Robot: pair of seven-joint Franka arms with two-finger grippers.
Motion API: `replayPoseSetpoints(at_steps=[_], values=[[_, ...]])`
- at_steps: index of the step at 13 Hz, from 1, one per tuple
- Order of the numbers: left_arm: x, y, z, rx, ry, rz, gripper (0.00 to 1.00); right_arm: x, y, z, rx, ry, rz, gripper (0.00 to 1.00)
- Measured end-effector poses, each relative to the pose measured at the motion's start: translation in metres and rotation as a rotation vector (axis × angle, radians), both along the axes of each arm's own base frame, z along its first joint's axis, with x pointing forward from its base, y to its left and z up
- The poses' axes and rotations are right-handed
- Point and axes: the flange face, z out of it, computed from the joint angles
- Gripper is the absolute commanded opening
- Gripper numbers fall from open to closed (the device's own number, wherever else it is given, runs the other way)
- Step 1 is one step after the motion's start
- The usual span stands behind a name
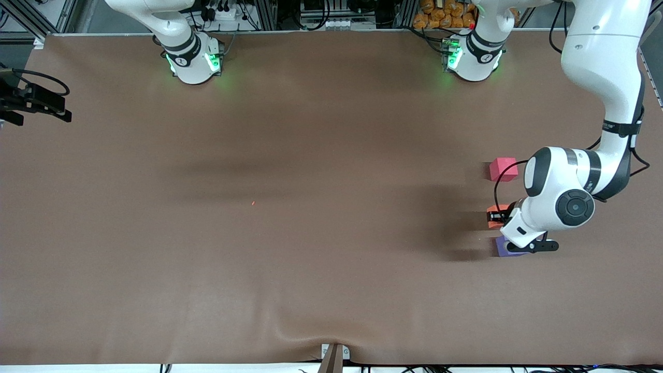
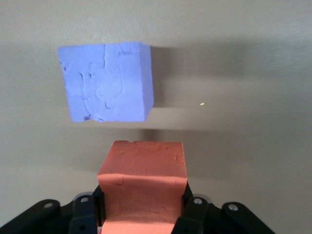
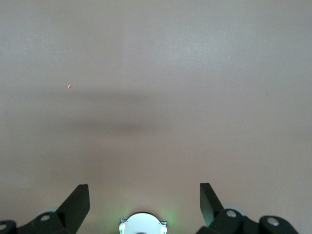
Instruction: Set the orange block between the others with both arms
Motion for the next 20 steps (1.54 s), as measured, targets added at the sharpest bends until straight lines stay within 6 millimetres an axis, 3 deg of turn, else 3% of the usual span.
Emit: replayPoseSetpoints(at_steps=[4,16,17,18,19,20], values=[[-0.016,0.025,-0.025,-0.024,-0.002,-0.047,0.0,0.0,0.0,0.0,0.0,0.0,-0.001,1.0],[-0.026,0.042,-0.03,-0.033,0.015,-0.058,0.01,0.001,0.0,0.0,0.0,-0.008,-0.003,1.0],[-0.026,0.042,-0.031,-0.033,0.013,-0.059,0.16,0.002,0.0,0.0,0.0,-0.017,-0.003,1.0],[-0.027,0.042,-0.031,-0.034,0.01,-0.059,0.49,0.003,0.0,0.001,-0.001,-0.021,-0.004,1.0],[-0.027,0.042,-0.031,-0.034,0.009,-0.06,0.99,0.003,0.0,0.0,-0.001,-0.021,-0.005,1.0],[-0.027,0.041,-0.031,-0.034,0.008,-0.06,1.0,0.004,0.0,0.0,-0.001,-0.023,-0.005,1.0]])
